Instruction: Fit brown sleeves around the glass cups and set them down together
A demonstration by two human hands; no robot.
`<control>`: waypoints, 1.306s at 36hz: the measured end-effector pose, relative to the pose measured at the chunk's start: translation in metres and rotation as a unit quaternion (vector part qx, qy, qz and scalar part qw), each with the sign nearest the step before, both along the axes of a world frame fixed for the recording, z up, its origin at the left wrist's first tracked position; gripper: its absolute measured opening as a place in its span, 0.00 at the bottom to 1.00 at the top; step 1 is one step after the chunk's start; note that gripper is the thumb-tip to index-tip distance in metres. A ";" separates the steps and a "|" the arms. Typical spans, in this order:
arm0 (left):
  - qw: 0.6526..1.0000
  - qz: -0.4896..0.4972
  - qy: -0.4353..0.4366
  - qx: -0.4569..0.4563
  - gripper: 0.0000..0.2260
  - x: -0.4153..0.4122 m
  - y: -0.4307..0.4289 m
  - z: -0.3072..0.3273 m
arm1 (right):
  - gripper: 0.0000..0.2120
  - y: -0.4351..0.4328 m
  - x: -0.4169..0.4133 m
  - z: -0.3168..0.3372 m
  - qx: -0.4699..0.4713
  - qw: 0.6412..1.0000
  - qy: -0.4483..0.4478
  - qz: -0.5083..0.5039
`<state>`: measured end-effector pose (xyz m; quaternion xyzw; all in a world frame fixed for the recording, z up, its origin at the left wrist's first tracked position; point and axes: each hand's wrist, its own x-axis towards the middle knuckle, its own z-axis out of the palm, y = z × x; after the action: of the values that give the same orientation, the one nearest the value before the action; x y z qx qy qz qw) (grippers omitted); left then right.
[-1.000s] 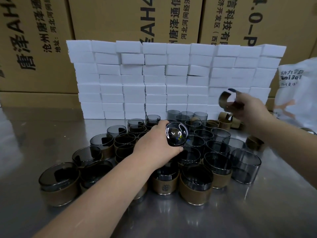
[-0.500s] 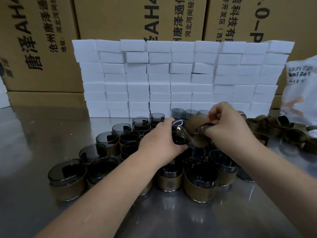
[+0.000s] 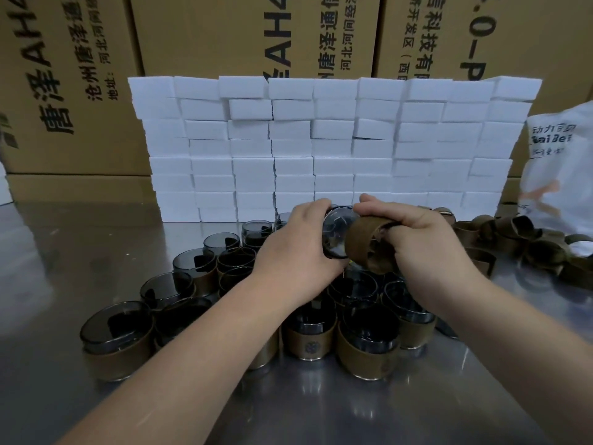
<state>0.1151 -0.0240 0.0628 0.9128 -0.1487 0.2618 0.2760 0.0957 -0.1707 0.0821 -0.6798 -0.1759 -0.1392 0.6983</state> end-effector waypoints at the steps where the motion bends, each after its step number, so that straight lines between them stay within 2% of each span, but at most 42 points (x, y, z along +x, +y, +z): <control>1: 1.000 0.000 -0.008 0.002 0.33 -0.001 -0.001 0.002 | 0.31 0.000 0.000 0.000 0.001 1.000 -0.001 -0.005; 6: 1.000 -0.022 -0.010 0.002 0.36 -0.008 -0.008 0.008 | 0.31 0.003 -0.003 0.000 0.025 0.999 -0.014 -0.021; 9: 0.999 -0.045 0.015 -0.007 0.38 -0.010 -0.012 0.008 | 0.33 0.002 -0.005 0.001 -0.022 0.996 -0.046 -0.067; 14: 0.976 -0.164 0.119 -0.082 0.39 -0.015 -0.012 0.009 | 0.30 -0.001 -0.006 0.001 -0.081 0.989 -0.050 -0.112; 18: 0.948 -0.213 0.171 -0.162 0.40 -0.017 -0.014 0.012 | 0.27 -0.002 -0.008 0.004 -0.130 0.982 -0.049 -0.130; 21: 0.975 -0.152 0.130 -0.095 0.40 -0.018 -0.015 0.011 | 0.25 0.000 -0.009 0.003 -0.157 0.977 -0.050 -0.133; 23: 0.989 -0.106 0.096 -0.040 0.36 -0.017 -0.016 0.010 | 0.25 0.001 -0.009 0.003 -0.173 0.974 -0.053 -0.137; 28: 0.995 -0.103 0.014 0.005 0.30 -0.021 -0.022 0.013 | 0.23 0.002 -0.010 0.001 -0.158 0.978 -0.048 -0.127; 31: 0.994 -0.112 -0.003 -0.017 0.24 -0.020 -0.024 0.012 | 0.21 0.001 -0.010 0.002 -0.123 0.983 -0.050 -0.123; 33: 0.990 -0.123 -0.012 -0.064 0.18 -0.018 -0.023 0.011 | 0.19 0.000 -0.009 0.003 -0.102 0.986 -0.052 -0.122; 36: 0.983 -0.126 -0.024 -0.132 0.22 -0.016 -0.021 0.012 | 0.20 -0.002 -0.009 0.002 -0.045 0.994 -0.048 -0.091; 38: 0.977 -0.136 -0.039 -0.157 0.24 -0.016 -0.022 0.012 | 0.21 -0.001 -0.010 -0.002 -0.027 0.996 -0.049 -0.069; 42: 0.969 -0.138 -0.067 -0.195 0.14 -0.016 -0.022 0.010 | 0.26 -0.001 -0.009 -0.007 -0.054 0.996 -0.060 -0.049; 45: 0.961 -0.147 -0.091 -0.215 0.18 -0.017 -0.022 0.008 | 0.30 -0.001 -0.006 -0.010 -0.052 0.997 -0.057 0.000; 47: 0.959 -0.149 -0.101 -0.219 0.20 -0.018 -0.022 0.008 | 0.38 -0.002 -0.004 -0.012 -0.056 0.997 -0.046 0.018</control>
<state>0.0971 -0.0456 0.0704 0.7663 -0.2491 0.3344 0.4888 0.0919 -0.1726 0.0699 -0.7073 -0.2276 -0.1478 0.6528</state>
